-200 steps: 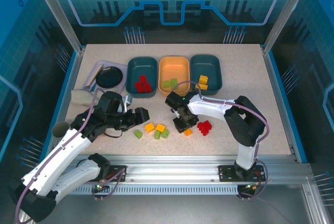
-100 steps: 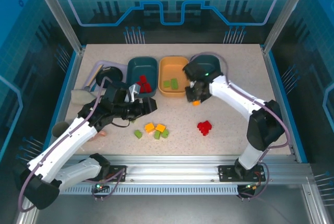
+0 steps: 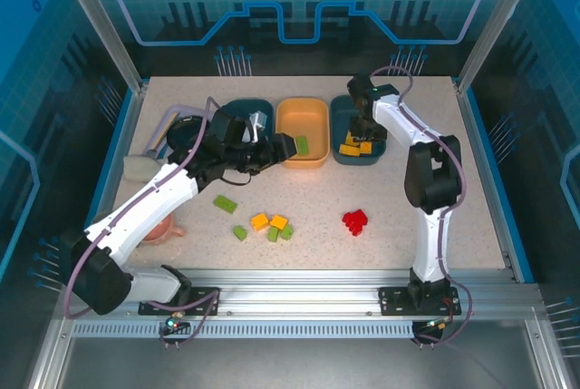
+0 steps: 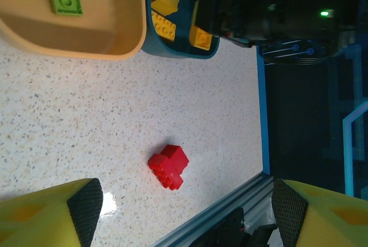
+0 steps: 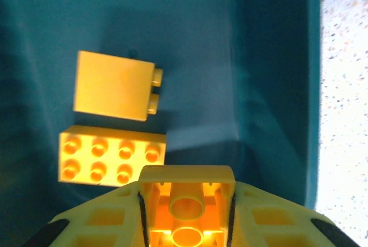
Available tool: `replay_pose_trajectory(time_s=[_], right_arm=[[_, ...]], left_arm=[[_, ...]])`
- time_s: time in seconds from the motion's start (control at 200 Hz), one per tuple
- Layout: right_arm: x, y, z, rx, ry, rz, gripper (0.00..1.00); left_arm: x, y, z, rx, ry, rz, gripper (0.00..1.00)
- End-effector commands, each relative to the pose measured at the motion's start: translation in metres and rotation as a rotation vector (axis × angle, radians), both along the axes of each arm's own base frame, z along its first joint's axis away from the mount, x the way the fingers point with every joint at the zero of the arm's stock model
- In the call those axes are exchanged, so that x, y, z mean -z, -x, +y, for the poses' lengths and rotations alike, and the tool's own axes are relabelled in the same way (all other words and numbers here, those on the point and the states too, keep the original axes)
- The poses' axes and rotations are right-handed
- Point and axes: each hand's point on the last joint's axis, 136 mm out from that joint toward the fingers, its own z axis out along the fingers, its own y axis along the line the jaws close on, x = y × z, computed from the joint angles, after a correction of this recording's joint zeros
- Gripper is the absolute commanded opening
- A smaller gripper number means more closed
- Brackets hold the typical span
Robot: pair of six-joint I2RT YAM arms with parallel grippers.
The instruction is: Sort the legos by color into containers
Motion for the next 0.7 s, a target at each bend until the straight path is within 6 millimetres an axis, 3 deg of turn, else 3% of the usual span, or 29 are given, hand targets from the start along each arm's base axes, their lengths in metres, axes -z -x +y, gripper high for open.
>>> replay_pose_trajectory(time_s=[0.0, 0.145, 0.28, 0.425, 0.545, 0.695], right_arm=[[0.006, -0.002, -0.009, 0.034, 0.019, 0.047, 0.32], [0.017, -0.004, -0.015, 0.060, 0.026, 0.073, 0.38], [0.004, -0.011, -0.011, 0.042, 0.012, 0.037, 0.57], [-0.033, -0.020, 0.008, -0.022, -0.009, -0.051, 0.63], [-0.082, -0.020, 0.039, -0.128, -0.040, -0.177, 0.63], [-0.136, 0.005, 0.093, -0.303, -0.101, -0.339, 0.63]], left_arm=[[-0.012, -0.006, -0.002, 0.006, -0.005, -0.042, 0.81], [-0.005, -0.005, 0.002, -0.006, -0.031, -0.027, 0.81], [-0.002, -0.002, 0.009, -0.022, -0.072, -0.014, 0.81], [0.004, 0.005, 0.027, -0.070, -0.147, 0.021, 0.81], [0.016, 0.017, 0.054, -0.165, -0.231, 0.088, 0.80], [0.028, 0.032, 0.077, -0.227, -0.239, 0.148, 0.80]])
